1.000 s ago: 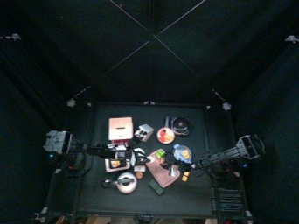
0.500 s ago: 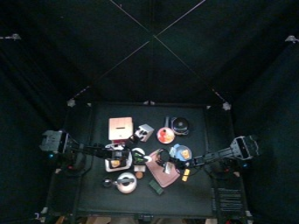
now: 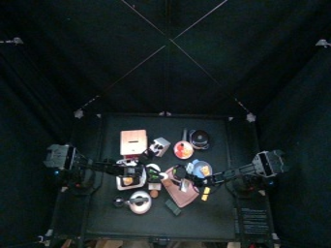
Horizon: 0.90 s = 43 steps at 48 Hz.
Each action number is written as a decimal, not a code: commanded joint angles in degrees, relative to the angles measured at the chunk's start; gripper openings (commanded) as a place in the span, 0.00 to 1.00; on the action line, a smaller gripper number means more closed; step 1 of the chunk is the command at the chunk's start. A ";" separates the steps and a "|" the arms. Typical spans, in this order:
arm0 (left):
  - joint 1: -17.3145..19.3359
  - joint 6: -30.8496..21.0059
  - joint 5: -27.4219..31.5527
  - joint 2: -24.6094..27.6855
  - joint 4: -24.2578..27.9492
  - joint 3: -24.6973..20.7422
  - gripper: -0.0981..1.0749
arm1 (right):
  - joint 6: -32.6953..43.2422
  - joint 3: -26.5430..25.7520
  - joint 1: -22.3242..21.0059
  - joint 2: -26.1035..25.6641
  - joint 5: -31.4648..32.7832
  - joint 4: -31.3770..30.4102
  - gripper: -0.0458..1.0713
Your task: Drop egg shell
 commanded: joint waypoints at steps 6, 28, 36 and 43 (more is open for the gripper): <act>0.18 0.18 -0.62 -0.35 0.00 -0.79 0.51 | -0.09 -0.88 -0.26 -0.79 0.00 -0.09 0.92; 0.26 0.18 -0.53 -0.26 0.00 -0.79 0.51 | -0.18 0.62 0.09 -2.29 0.35 1.32 0.92; 0.26 0.18 -0.53 -0.09 0.00 -0.79 0.51 | -0.18 0.70 0.09 -2.20 0.44 1.49 0.92; 0.26 0.18 -0.62 0.53 0.00 -0.97 0.51 | -0.18 0.88 0.18 -2.72 0.44 1.93 0.92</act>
